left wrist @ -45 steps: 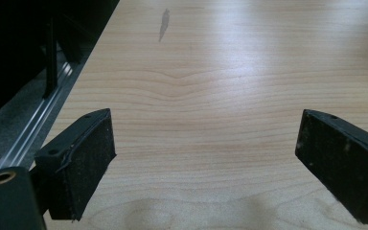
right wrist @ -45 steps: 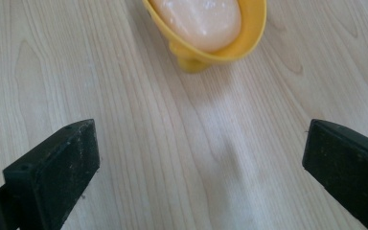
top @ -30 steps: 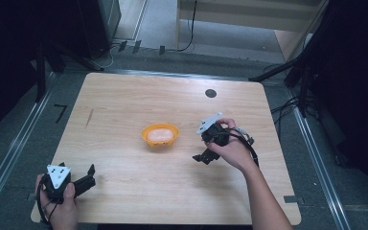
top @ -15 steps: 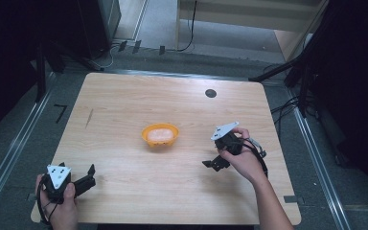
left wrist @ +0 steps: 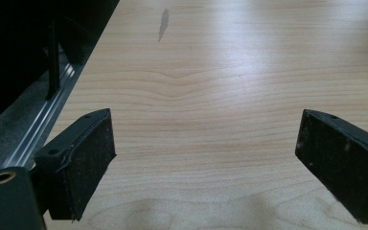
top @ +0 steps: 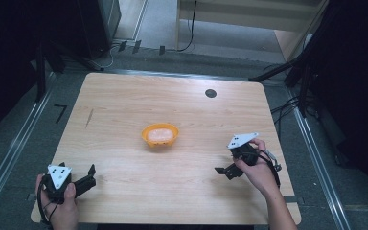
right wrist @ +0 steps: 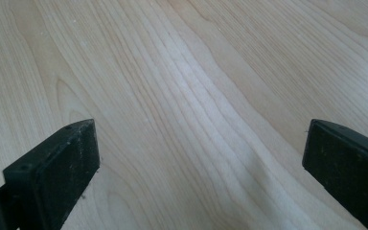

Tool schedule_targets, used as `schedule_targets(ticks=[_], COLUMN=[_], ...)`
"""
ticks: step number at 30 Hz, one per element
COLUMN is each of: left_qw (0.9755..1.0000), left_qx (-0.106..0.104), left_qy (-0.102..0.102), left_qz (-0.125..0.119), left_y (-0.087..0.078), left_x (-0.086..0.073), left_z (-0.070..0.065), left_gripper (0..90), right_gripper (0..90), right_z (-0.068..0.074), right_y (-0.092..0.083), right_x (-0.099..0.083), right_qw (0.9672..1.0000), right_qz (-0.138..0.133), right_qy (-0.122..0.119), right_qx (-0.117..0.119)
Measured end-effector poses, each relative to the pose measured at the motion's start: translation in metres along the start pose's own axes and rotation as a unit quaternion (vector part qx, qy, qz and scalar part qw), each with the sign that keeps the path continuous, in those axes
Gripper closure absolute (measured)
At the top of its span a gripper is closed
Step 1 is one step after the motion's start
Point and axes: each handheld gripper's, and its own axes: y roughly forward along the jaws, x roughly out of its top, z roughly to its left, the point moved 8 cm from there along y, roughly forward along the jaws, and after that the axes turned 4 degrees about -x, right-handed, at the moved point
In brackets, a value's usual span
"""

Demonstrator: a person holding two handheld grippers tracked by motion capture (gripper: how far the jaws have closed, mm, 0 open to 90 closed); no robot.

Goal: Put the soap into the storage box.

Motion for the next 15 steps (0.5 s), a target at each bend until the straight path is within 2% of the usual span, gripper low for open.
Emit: schedule_targets(ticks=[15], left_qw=[1.0000], left_qx=[0.003], left_qy=[0.004], left_qz=[-0.001], left_y=[0.000], left_x=[0.000], left_z=[-0.001], left_gripper=[6.8], right_gripper=[0.0], right_z=[-0.005], right_y=[-0.021], right_x=[-0.038], right_qw=[0.9983], right_qz=[-0.031], right_qy=[0.037], right_qx=[-0.032])
